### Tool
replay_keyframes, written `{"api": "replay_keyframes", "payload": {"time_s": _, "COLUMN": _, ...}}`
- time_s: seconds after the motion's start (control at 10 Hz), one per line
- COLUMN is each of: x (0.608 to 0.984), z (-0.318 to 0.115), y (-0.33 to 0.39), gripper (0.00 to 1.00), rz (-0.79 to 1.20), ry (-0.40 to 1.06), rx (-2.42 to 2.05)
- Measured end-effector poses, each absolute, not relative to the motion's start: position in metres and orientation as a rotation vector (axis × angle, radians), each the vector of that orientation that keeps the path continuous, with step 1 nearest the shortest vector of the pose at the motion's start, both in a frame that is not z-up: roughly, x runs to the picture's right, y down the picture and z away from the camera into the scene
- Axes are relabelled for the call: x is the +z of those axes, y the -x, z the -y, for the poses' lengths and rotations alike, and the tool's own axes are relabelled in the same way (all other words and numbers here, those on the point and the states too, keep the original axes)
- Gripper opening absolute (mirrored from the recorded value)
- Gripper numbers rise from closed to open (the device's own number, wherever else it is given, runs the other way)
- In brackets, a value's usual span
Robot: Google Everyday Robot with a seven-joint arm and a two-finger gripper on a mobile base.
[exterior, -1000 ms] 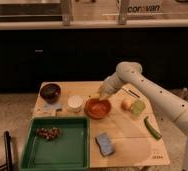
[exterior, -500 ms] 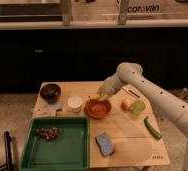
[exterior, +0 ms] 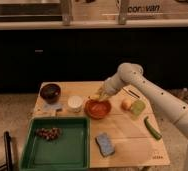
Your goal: Place banana in red bowl
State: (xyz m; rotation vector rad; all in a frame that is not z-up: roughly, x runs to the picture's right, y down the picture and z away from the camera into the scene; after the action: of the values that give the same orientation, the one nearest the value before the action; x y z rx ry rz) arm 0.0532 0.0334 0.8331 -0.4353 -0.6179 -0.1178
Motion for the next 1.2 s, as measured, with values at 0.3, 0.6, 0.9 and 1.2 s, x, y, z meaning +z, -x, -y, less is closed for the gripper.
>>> {"api": "replay_keyframes", "payload": {"time_s": 0.3, "x": 0.8359, "z": -0.0366, "y": -0.0511, "gripper": 0.45, "rz": 0.598, "ry": 0.438, "rx": -0.131}}
{"api": "replay_keyframes", "payload": {"time_s": 0.6, "x": 0.8378, "z": -0.0388, "y": -0.0545, "gripper": 0.75, "rz": 0.6, "ry": 0.444, "rx": -0.121}}
{"api": "replay_keyframes", "payload": {"time_s": 0.9, "x": 0.8391, "z": -0.0393, "y": -0.0525, "gripper": 0.8, "rz": 0.615, "ry": 0.447, "rx": -0.122}}
{"api": "replay_keyframes", "payload": {"time_s": 1.2, "x": 0.8394, "z": -0.0393, "y": -0.0527, "gripper": 0.8, "rz": 0.615, "ry": 0.448, "rx": -0.121}}
